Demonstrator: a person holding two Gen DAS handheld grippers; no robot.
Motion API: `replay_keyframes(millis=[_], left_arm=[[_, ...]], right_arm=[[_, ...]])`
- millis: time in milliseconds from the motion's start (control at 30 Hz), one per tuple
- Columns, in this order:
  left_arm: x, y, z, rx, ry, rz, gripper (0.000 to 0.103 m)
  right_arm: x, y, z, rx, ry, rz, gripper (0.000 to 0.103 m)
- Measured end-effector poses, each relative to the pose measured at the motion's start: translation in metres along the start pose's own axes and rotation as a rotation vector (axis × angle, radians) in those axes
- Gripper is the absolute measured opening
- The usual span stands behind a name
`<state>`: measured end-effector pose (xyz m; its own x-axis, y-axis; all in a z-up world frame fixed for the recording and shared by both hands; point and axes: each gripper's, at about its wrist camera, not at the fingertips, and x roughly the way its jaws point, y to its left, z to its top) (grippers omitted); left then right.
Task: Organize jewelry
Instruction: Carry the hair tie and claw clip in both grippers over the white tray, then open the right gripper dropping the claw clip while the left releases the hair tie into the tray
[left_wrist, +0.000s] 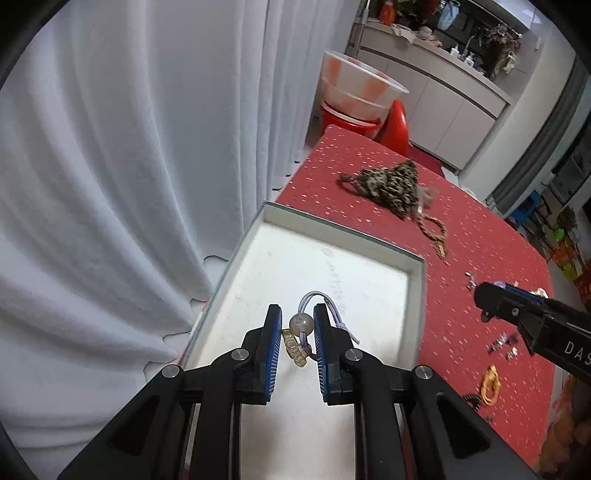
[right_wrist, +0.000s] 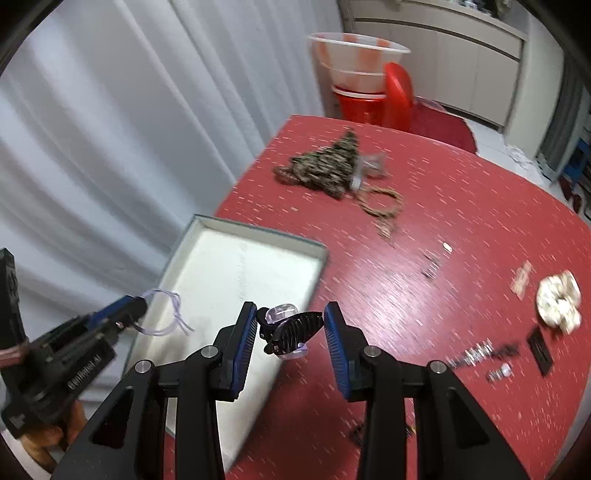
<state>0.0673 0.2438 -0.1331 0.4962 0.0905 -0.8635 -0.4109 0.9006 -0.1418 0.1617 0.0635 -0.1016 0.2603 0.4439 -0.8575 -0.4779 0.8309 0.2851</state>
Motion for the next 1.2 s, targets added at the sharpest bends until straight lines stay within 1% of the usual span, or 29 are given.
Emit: replay_keyframes(millis=[167, 300, 500, 633, 733, 800, 900, 1033, 1067, 1133, 1200], left_arm=[[0.030, 0.006, 0.010, -0.012, 0.015, 0.010, 0.019], [0.057, 0.007, 0.015, -0.005, 0.027, 0.030, 0.019], [0.082, 0.007, 0.017, 0.015, 0.036, 0.048, 0.019], [0.092, 0.009, 0.014, 0.004, 0.047, 0.056, 0.019], [0.097, 0.012, 0.009, -0.008, 0.065, 0.041, 0.019], [0.100, 0.012, 0.005, -0.002, 0.079, 0.059, 0.019], [0.103, 0.012, 0.002, 0.009, 0.090, 0.075, 0.020], [0.103, 0.008, 0.002, 0.034, 0.093, 0.088, 0.020], [0.103, 0.008, 0.002, 0.035, 0.098, 0.091, 0.020], [0.102, 0.008, 0.002, 0.036, 0.097, 0.096, 0.020], [0.100, 0.007, 0.001, 0.040, 0.093, 0.101, 0.020]], right_arm=[[0.031, 0.023, 0.014, -0.035, 0.034, 0.030, 0.041], [0.058, 0.030, 0.018, -0.045, 0.067, 0.022, 0.040], [0.092, 0.020, 0.020, -0.004, 0.111, 0.001, 0.040], [0.112, 0.013, 0.017, 0.009, 0.140, -0.024, 0.040], [0.121, 0.010, 0.014, 0.019, 0.155, -0.030, 0.041], [0.126, 0.008, 0.010, 0.027, 0.169, -0.031, 0.041], [0.127, 0.010, 0.009, 0.013, 0.161, -0.044, 0.041], [0.128, 0.012, 0.009, 0.022, 0.173, -0.030, 0.041], [0.128, 0.012, 0.009, 0.029, 0.180, -0.023, 0.042], [0.126, 0.012, 0.009, 0.038, 0.178, -0.014, 0.047], [0.119, 0.012, 0.009, 0.043, 0.164, -0.002, 0.057]])
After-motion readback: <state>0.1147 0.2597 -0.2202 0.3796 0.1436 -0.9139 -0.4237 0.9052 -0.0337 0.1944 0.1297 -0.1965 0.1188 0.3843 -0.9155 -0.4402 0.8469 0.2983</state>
